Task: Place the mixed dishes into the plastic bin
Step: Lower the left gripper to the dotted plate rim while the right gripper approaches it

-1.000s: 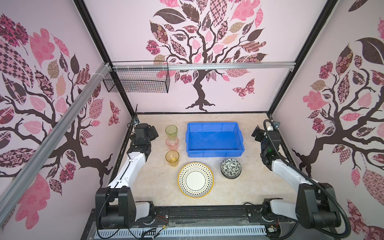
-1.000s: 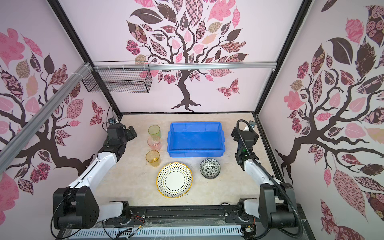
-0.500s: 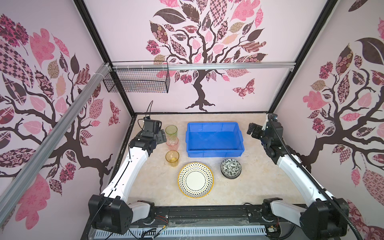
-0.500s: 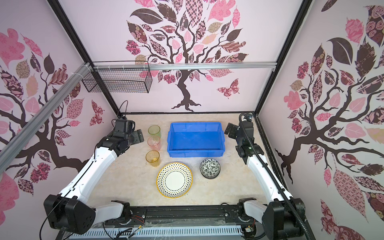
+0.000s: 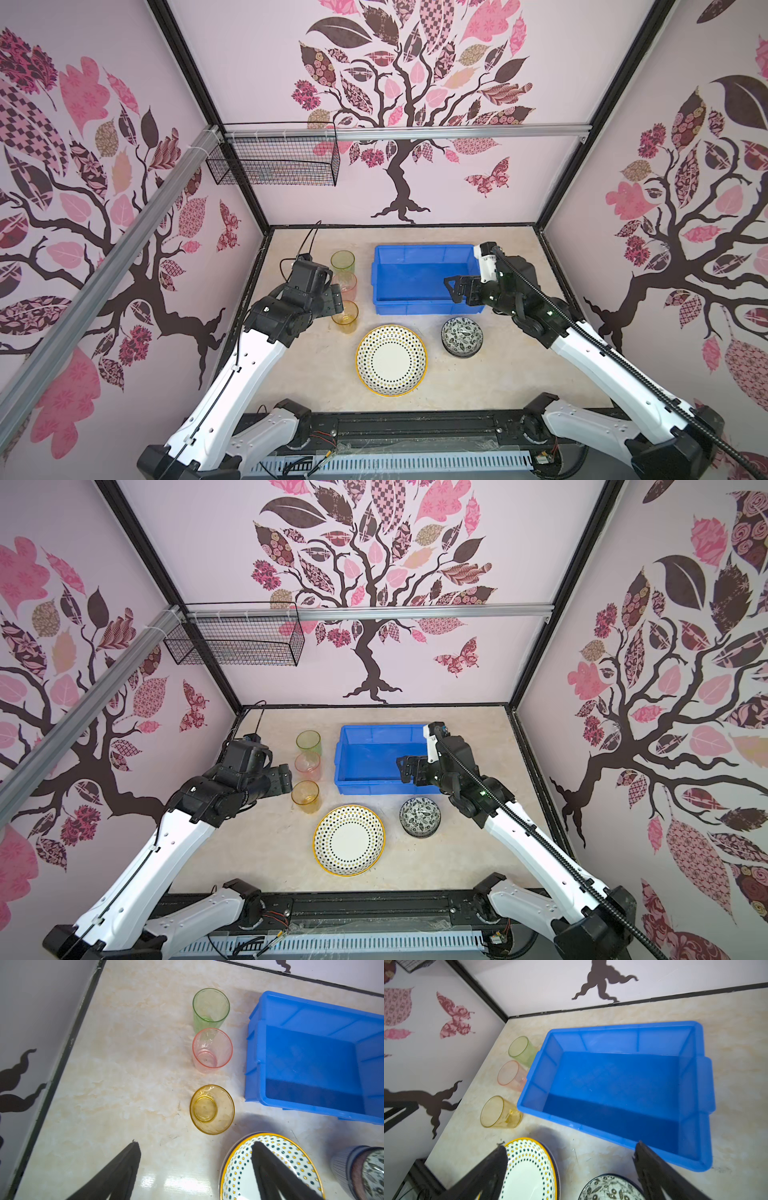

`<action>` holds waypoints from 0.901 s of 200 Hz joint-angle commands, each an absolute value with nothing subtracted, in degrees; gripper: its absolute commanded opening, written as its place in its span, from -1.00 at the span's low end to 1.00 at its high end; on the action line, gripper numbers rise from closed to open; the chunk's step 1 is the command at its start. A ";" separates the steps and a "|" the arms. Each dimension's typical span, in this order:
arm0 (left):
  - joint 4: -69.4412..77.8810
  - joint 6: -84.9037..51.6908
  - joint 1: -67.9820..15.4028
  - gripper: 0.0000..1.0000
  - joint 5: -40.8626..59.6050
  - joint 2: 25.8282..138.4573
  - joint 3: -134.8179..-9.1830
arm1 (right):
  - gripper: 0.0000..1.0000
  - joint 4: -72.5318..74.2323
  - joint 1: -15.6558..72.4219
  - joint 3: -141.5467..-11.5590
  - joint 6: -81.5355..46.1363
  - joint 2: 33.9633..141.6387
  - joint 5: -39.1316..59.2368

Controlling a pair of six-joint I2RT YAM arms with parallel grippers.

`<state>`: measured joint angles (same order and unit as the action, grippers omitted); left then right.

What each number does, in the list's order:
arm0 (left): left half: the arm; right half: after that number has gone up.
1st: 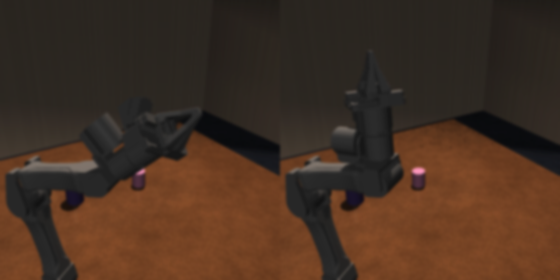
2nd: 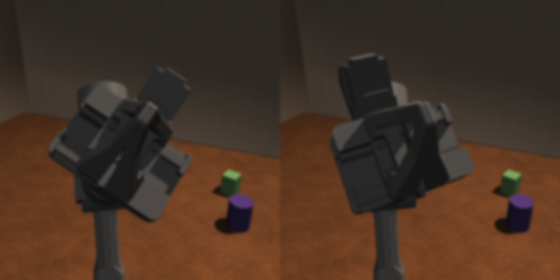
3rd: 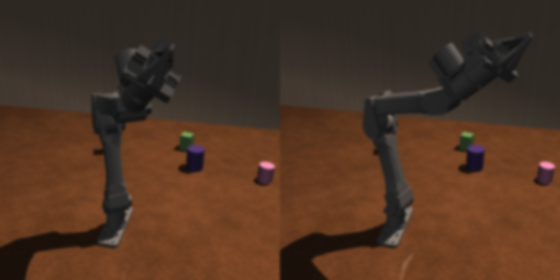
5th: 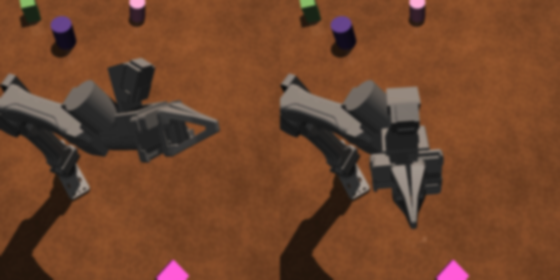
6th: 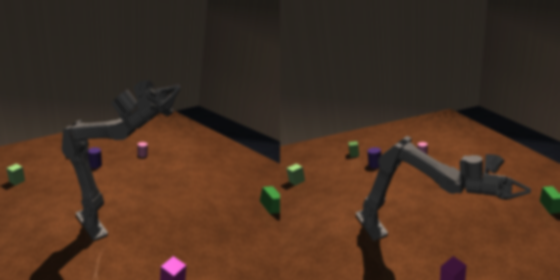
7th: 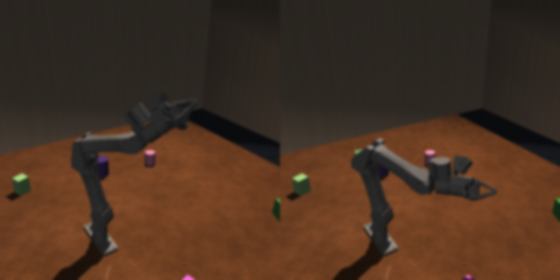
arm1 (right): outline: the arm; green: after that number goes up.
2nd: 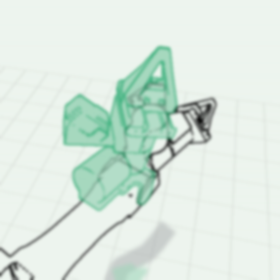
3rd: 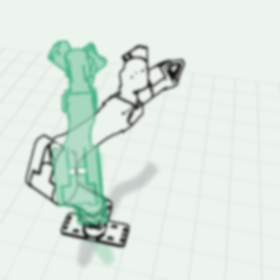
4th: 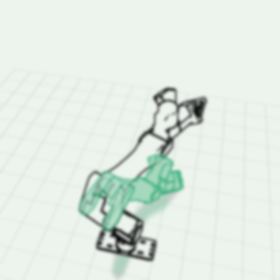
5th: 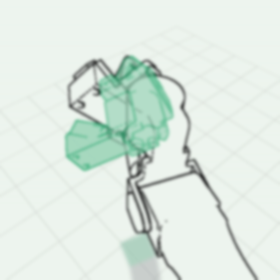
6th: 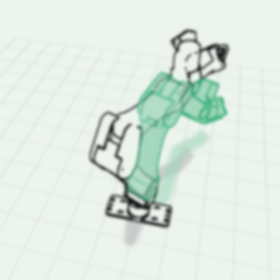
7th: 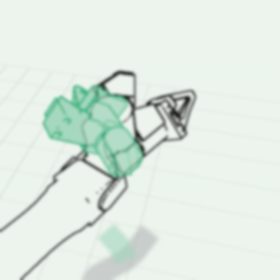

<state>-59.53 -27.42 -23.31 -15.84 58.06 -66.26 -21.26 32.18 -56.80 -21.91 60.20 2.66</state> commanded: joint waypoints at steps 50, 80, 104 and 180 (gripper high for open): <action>-66.51 -33.08 -30.50 0.64 -13.20 56.36 -59.89 | 0.90 -24.00 47.24 -54.24 -26.91 61.85 2.49; -67.35 -34.41 -34.06 0.55 -14.00 57.61 -58.71 | 0.85 -21.45 47.44 -51.48 -28.51 63.94 7.57; -66.52 -35.47 -34.66 0.49 -11.87 57.10 -56.63 | 0.79 -21.36 47.81 -49.83 -29.33 64.91 8.04; -64.27 -36.79 -34.70 0.49 -7.58 56.68 -51.55 | 0.54 -20.08 50.82 -48.51 -29.89 68.53 8.62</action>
<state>-65.60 -35.92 -34.54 -9.28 56.88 -53.19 -20.40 49.10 -47.81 -29.80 66.06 7.94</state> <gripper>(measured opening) 0.753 0.787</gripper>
